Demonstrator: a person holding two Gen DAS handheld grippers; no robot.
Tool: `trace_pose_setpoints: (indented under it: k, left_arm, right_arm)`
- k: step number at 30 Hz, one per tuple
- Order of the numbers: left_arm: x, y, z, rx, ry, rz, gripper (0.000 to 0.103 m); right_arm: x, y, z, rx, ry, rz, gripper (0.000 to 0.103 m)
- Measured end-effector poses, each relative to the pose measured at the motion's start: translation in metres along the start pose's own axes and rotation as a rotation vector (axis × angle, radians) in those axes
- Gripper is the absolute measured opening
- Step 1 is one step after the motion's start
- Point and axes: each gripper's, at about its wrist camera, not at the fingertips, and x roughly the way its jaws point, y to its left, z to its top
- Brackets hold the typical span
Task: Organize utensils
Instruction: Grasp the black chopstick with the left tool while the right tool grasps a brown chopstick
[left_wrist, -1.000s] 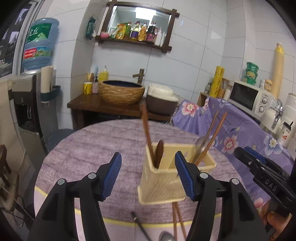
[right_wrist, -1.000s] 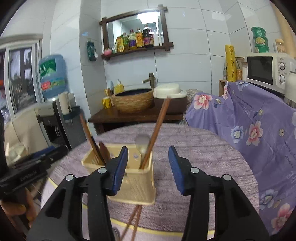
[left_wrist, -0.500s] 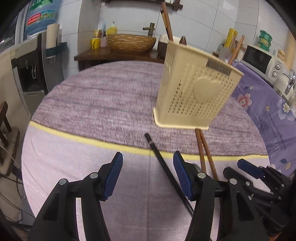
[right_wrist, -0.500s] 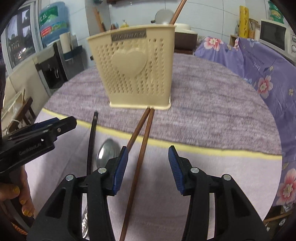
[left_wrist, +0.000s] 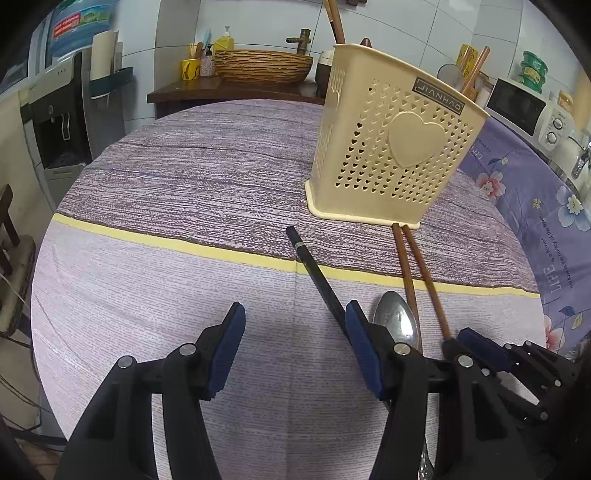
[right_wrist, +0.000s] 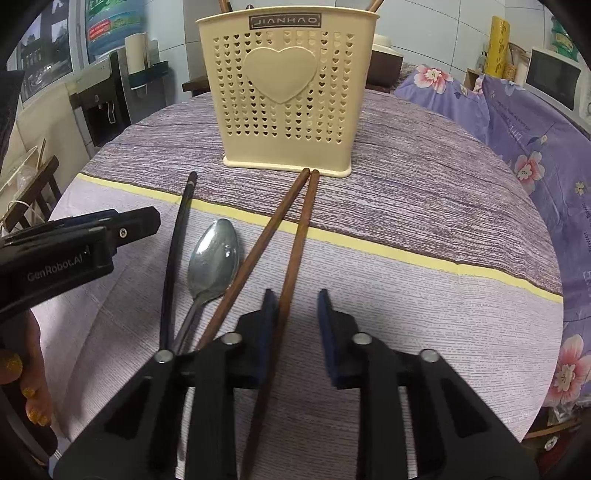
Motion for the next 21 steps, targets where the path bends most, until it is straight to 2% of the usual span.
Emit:
trace_pose_setpoints:
  k: [2, 8, 16, 18, 20, 21]
  left_arm:
    - [0.001, 0.0, 0.001, 0.003, 0.001, 0.003, 0.056]
    - [0.009, -0.003, 0.008, -0.003, 0.016, -0.003, 0.056]
    - [0.034, -0.019, 0.019, 0.064, 0.049, 0.045, 0.055]
    - [0.036, -0.022, 0.02, 0.1, 0.052, 0.061, 0.051]
    - [0.037, -0.024, 0.021, 0.126, 0.052, 0.056, 0.033]
    - [0.037, -0.023, 0.022, 0.133, 0.054, 0.048, 0.028]
  right_arm:
    - [-0.002, -0.009, -0.001, 0.006, 0.003, -0.004, 0.011]
    - [-0.006, -0.029, -0.003, 0.032, 0.015, -0.003, 0.011]
    - [-0.008, -0.029, -0.005, 0.062, 0.012, 0.022, 0.011]
    - [-0.008, -0.032, -0.005, 0.079, 0.013, 0.033, 0.011]
    - [-0.007, -0.034, -0.005, 0.092, 0.014, 0.039, 0.011]
    - [-0.007, -0.035, -0.004, 0.095, 0.014, 0.041, 0.011]
